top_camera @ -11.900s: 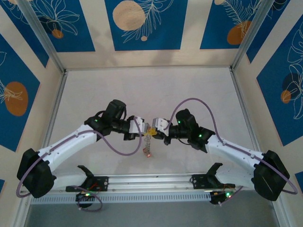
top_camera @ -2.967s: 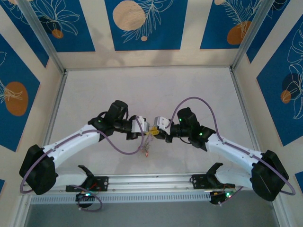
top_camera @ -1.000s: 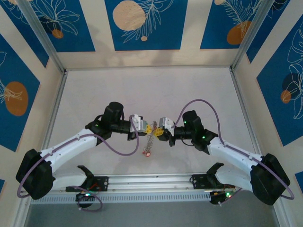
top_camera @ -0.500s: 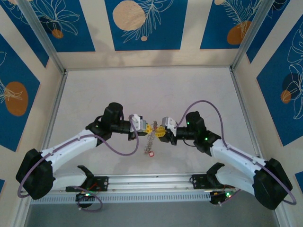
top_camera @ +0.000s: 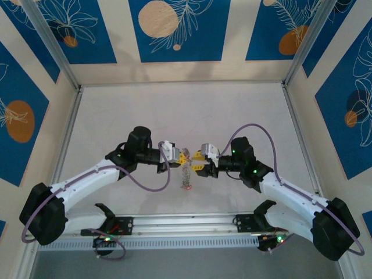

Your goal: Put the keys on the keyring

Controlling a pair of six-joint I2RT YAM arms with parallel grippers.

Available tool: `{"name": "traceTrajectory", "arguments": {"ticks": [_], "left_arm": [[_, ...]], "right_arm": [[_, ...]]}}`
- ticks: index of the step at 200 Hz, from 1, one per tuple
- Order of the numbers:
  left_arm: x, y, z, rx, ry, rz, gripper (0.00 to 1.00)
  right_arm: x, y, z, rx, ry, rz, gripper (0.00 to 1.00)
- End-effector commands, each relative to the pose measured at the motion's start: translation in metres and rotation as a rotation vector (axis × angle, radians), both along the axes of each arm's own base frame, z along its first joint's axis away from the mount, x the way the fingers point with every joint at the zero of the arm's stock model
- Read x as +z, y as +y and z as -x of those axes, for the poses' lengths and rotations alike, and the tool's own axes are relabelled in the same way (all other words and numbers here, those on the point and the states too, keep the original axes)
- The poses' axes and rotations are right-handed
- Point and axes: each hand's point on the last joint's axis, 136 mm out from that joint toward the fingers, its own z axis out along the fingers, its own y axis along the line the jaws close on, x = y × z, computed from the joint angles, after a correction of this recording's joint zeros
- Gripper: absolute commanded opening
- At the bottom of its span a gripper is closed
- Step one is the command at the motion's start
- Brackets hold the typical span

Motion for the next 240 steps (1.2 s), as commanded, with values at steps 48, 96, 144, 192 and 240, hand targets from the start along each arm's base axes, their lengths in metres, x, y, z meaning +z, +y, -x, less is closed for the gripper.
{"name": "traceTrajectory", "arguments": {"ticks": [48, 96, 144, 192, 240], "left_arm": [[0.004, -0.001, 0.004, -0.048, -0.018, 0.021, 0.00], [0.003, -0.001, 0.005, -0.059, -0.020, 0.009, 0.00], [0.000, 0.000, 0.007, -0.061, -0.019, -0.003, 0.00], [0.005, -0.001, 0.005, -0.057, -0.025, 0.009, 0.00], [-0.008, 0.003, -0.006, 0.004, -0.018, -0.075, 0.24]], "right_arm": [[0.018, 0.019, 0.001, 0.055, -0.048, -0.027, 0.26], [0.018, 0.017, 0.000, 0.039, -0.054, -0.028, 0.27], [0.018, 0.015, -0.001, 0.026, -0.062, -0.024, 0.28], [0.013, 0.017, 0.001, 0.046, -0.035, -0.014, 0.03], [0.012, 0.015, -0.003, 0.017, -0.062, 0.027, 0.00]]}}
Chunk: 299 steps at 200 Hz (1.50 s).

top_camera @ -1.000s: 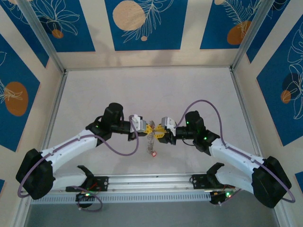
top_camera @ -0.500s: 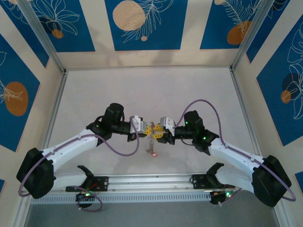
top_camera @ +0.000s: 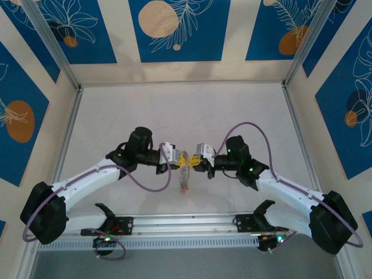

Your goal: Put the keys on the keyring

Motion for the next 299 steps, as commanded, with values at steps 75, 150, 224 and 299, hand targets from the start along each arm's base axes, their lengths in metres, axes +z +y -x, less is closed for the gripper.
{"name": "traceTrajectory", "arguments": {"ticks": [75, 150, 224, 299], "left_arm": [[0.002, -0.010, -0.003, -0.061, -0.034, -0.071, 0.20], [-0.009, -0.013, -0.002, -0.055, -0.089, -0.136, 0.00], [0.027, -0.008, -0.003, -0.012, -0.073, 0.101, 0.00], [0.036, -0.007, 0.002, -0.034, -0.065, 0.134, 0.00]], "right_arm": [[0.011, 0.007, -0.007, -0.022, -0.063, 0.031, 0.00], [0.015, 0.008, -0.008, -0.028, -0.076, 0.013, 0.00], [0.000, -0.008, -0.009, -0.069, -0.023, 0.019, 0.06], [0.002, -0.006, -0.009, -0.055, -0.008, 0.003, 0.20]]}}
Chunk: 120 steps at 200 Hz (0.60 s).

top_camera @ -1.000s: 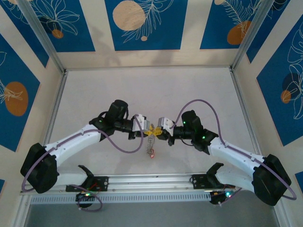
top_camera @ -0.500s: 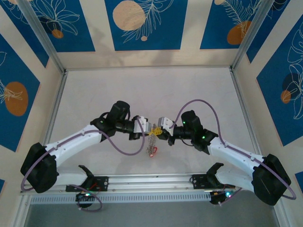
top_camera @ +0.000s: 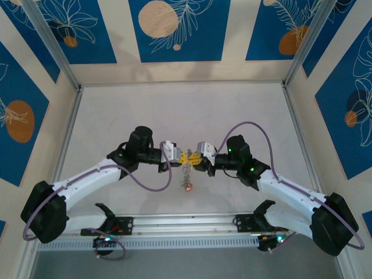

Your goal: Put the keys on the keyring

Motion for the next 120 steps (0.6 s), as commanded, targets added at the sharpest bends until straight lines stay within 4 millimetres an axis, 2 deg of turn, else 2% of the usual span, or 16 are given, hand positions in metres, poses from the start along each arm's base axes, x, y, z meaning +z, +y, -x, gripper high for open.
{"name": "traceTrajectory", "arguments": {"ticks": [1, 26, 50, 86, 120], "left_arm": [[0.0236, -0.0004, 0.0083, -0.048, -0.038, 0.081, 0.00], [0.0234, 0.0009, 0.0083, -0.041, -0.043, 0.079, 0.00], [0.0217, 0.0013, 0.0073, -0.034, -0.047, 0.073, 0.00], [0.0233, 0.0017, 0.0044, -0.020, -0.060, 0.075, 0.00], [0.0266, 0.0010, 0.0057, -0.031, -0.058, 0.089, 0.00]], "right_arm": [[-0.0005, -0.0013, 0.0007, 0.001, 0.006, -0.010, 0.21], [0.0011, -0.0028, 0.0010, -0.003, 0.002, -0.012, 0.22], [0.0017, -0.0045, 0.0030, 0.001, 0.001, -0.012, 0.16], [0.0000, -0.0083, 0.0037, -0.010, -0.002, -0.009, 0.18], [-0.0021, -0.0077, 0.0033, -0.006, 0.013, -0.012, 0.15]]}}
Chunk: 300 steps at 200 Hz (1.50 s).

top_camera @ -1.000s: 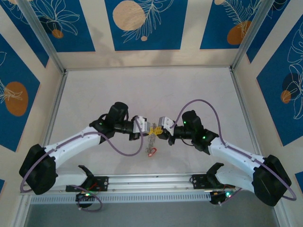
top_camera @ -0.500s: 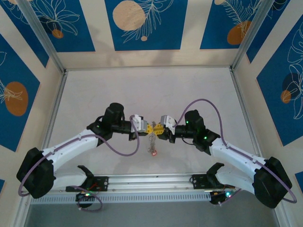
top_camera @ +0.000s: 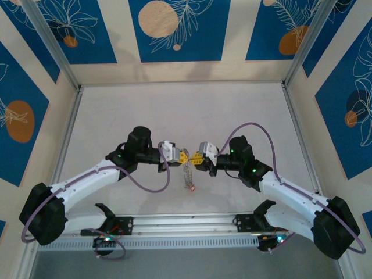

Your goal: Put the keys on the keyring

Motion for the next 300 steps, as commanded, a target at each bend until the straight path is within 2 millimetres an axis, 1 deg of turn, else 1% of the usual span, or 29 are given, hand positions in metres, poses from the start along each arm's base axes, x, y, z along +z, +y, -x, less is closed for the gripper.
{"name": "traceTrajectory", "arguments": {"ticks": [1, 24, 52, 60, 73, 100, 122, 148, 167, 181, 199, 232, 241, 252, 264, 285, 300], "left_arm": [[0.019, 0.001, 0.004, -0.027, -0.032, 0.064, 0.00], [0.019, 0.000, 0.006, -0.040, -0.029, 0.067, 0.00], [0.019, 0.000, 0.007, -0.043, -0.026, 0.070, 0.00], [0.019, 0.000, 0.007, -0.045, -0.024, 0.073, 0.00], [0.020, 0.000, 0.007, -0.043, -0.025, 0.076, 0.00], [0.017, 0.000, 0.006, -0.035, -0.026, 0.072, 0.00], [0.012, 0.001, 0.005, -0.026, -0.022, 0.065, 0.00], [0.011, 0.001, 0.005, -0.025, -0.019, 0.063, 0.00], [0.010, 0.001, 0.006, -0.027, -0.015, 0.061, 0.00], [0.010, 0.001, 0.006, -0.029, -0.015, 0.058, 0.00], [0.007, 0.001, 0.005, -0.028, -0.009, 0.051, 0.00], [0.009, 0.001, 0.004, -0.017, -0.017, 0.050, 0.00], [0.009, 0.002, 0.001, -0.003, -0.020, 0.043, 0.00], [0.004, 0.005, -0.003, 0.021, -0.025, 0.017, 0.00], [-0.005, 0.009, -0.007, 0.047, -0.027, -0.037, 0.00], [-0.030, 0.018, -0.012, 0.078, -0.032, -0.154, 0.00], [-0.041, 0.024, -0.014, 0.094, -0.031, -0.201, 0.00]], "right_arm": [[-0.004, -0.001, 0.003, 0.008, 0.022, -0.001, 0.15], [-0.001, 0.002, 0.002, 0.021, 0.021, -0.016, 0.19], [0.002, 0.009, 0.001, 0.044, 0.025, -0.024, 0.20], [0.002, 0.010, 0.001, 0.048, 0.026, -0.023, 0.19], [0.003, 0.013, 0.001, 0.058, 0.030, -0.026, 0.12], [0.008, 0.014, 0.001, 0.061, 0.023, -0.046, 0.11], [0.013, 0.013, 0.004, 0.065, 0.015, -0.061, 0.15], [0.017, 0.010, 0.006, 0.066, 0.011, -0.072, 0.18], [0.014, 0.010, 0.006, 0.067, 0.015, -0.065, 0.20], [0.012, 0.011, 0.006, 0.069, 0.016, -0.063, 0.21], [0.011, 0.012, 0.003, 0.070, 0.019, -0.059, 0.13], [0.009, 0.015, 0.001, 0.082, 0.028, -0.049, 0.00], [0.008, 0.015, 0.001, 0.077, 0.029, -0.044, 0.00], [0.008, 0.014, 0.000, 0.071, 0.027, -0.034, 0.00], [0.008, 0.011, 0.000, 0.056, 0.019, -0.020, 0.00], [0.017, 0.004, -0.001, 0.034, -0.003, -0.030, 0.00], [0.025, 0.001, -0.001, 0.026, -0.014, -0.047, 0.00]]}}
